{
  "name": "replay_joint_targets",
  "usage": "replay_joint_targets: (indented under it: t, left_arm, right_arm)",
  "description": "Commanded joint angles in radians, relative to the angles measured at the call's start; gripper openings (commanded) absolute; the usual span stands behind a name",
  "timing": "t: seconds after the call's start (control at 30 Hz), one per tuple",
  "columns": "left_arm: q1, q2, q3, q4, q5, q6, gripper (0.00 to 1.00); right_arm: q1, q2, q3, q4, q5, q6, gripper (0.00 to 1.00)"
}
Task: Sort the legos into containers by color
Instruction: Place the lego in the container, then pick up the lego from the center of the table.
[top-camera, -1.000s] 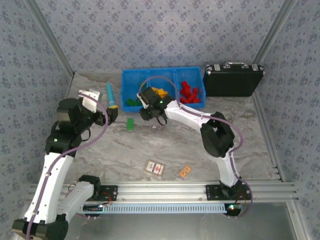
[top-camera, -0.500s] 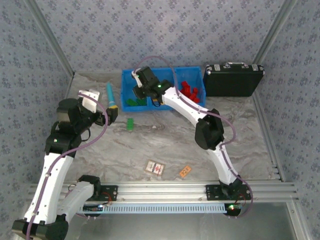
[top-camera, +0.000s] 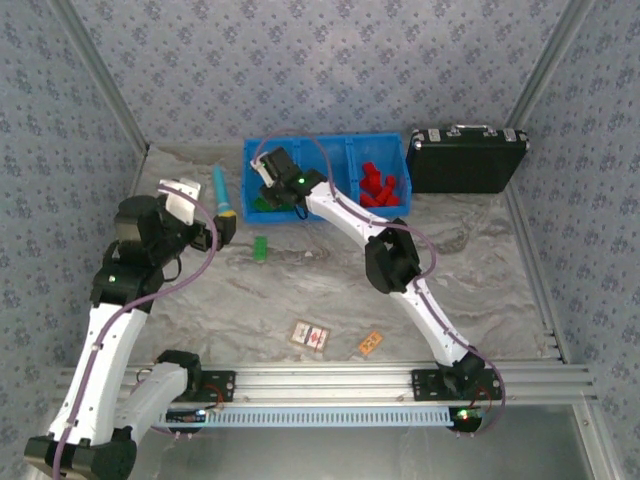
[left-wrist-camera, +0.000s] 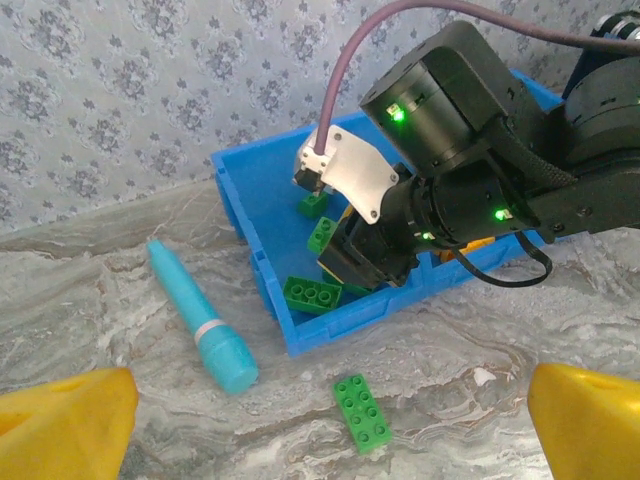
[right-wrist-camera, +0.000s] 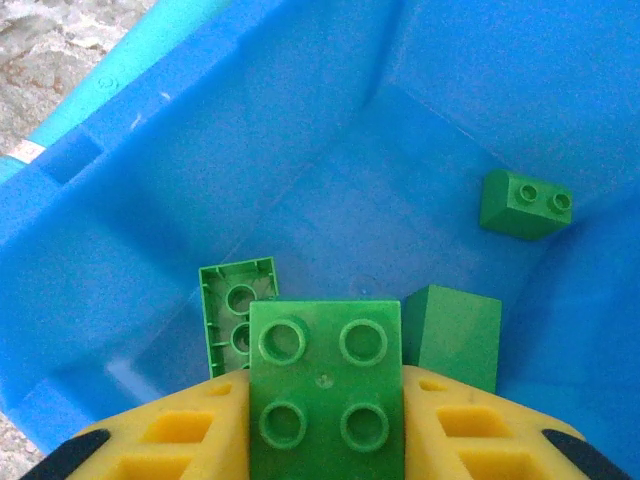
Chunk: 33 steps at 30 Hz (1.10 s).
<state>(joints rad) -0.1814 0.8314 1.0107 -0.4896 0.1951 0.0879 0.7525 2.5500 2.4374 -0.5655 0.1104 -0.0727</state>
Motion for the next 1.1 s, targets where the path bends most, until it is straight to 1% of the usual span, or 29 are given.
replay_joint_targets:
  t: [0.0, 0.07, 0.13, 0.17, 0.23, 0.27, 0.37, 0.5, 0.63, 0.83, 1.0, 1.07]
  left_arm:
    - [-0.019, 0.039, 0.013, 0.001, 0.025, 0.003, 1.0]
    - [-0.049, 0.066, 0.001, 0.0, -0.021, 0.007, 1.0]
    - [-0.075, 0.092, -0.004, -0.004, -0.111, 0.0, 1.0]
    - [-0.08, 0.104, -0.002, -0.013, -0.138, -0.002, 1.0]
    - [-0.081, 0.123, -0.003, -0.022, -0.167, -0.022, 1.0]
    - [-0.081, 0.13, -0.004, -0.028, -0.182, -0.038, 1.0]
    - [-0.081, 0.152, -0.019, -0.048, -0.218, -0.093, 1.0]
    - [-0.082, 0.181, -0.056, -0.071, -0.197, -0.179, 1.0]
    - [-0.099, 0.217, -0.118, -0.023, -0.212, -0.272, 0.99]
    - [-0.157, 0.334, -0.183, 0.074, -0.262, -0.389, 0.96]
    - [-0.221, 0.47, -0.185, 0.126, -0.319, -0.438, 0.95]
    - [-0.236, 0.525, -0.179, 0.141, -0.344, -0.456, 0.94]
  right_arm:
    - [-0.002, 0.029, 0.037, -0.062, 0.028, -0.056, 0.38]
    - [-0.004, 0.029, 0.034, -0.065, 0.019, -0.059, 0.39]
    - [-0.007, 0.022, 0.024, -0.059, 0.008, -0.06, 0.43]
    - [-0.008, 0.013, 0.013, -0.049, -0.002, -0.057, 0.46]
    - [-0.013, -0.006, -0.02, -0.02, -0.034, -0.055, 0.59]
    - [-0.015, -0.02, -0.04, -0.002, -0.045, -0.052, 0.61]
    - [-0.023, -0.074, -0.102, 0.04, -0.077, -0.046, 0.63]
    - [-0.048, -0.177, -0.19, 0.074, -0.133, -0.021, 0.64]
    - [-0.09, -0.346, -0.317, 0.1, -0.214, -0.01, 0.65]
    - [-0.148, -0.592, -0.513, 0.083, -0.28, 0.002, 0.69]
    - [-0.197, -0.805, -0.723, 0.104, -0.278, 0.025, 0.81]
    - [-0.216, -0.89, -0.81, 0.111, -0.28, 0.027, 0.89]
